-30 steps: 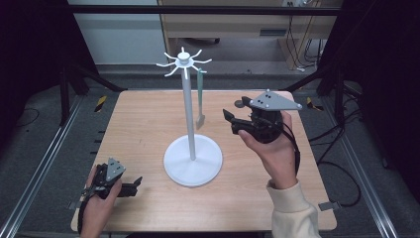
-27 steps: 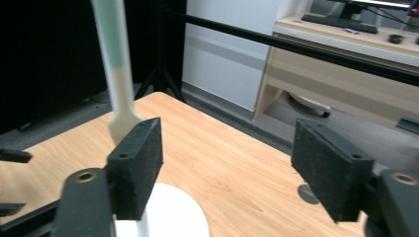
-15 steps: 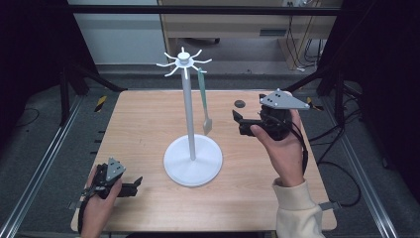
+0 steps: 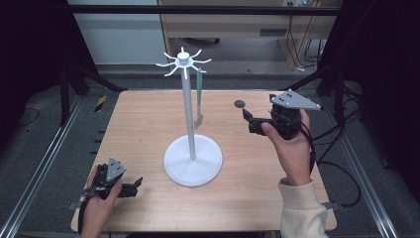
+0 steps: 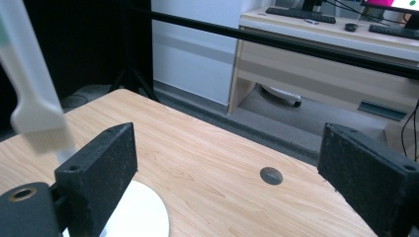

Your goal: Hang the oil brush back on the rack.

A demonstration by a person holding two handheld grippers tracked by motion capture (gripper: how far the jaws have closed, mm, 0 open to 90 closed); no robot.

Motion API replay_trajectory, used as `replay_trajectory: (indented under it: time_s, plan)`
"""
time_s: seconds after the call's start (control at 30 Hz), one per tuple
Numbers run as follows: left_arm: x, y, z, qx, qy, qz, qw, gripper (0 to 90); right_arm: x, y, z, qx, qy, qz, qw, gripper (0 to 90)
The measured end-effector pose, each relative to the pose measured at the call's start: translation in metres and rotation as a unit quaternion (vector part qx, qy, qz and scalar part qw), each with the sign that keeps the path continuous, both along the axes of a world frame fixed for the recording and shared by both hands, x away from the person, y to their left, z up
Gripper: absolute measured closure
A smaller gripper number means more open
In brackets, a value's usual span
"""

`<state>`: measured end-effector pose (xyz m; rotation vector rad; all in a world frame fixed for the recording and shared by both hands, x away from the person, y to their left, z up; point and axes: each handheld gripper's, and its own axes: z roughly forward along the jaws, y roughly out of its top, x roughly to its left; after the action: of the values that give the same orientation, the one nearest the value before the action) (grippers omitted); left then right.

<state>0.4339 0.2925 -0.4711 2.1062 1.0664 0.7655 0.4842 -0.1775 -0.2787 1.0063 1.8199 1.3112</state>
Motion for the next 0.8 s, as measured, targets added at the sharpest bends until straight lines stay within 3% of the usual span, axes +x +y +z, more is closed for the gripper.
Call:
replay_trajectory:
  time_s: [0.23,0.8]
  plan:
    - [0.0,0.0,0.0,0.001,0.0,0.0,1.0,2.9,0.007,-0.011,-0.01,0.003,0.008,-0.016,0.9998,8.5]
    - [0.001,0.001,0.0,0.0,-0.002,0.004,1.0,2.8,0.03,-0.041,-0.05,0.005,0.054,-0.066,0.9963,10.1]
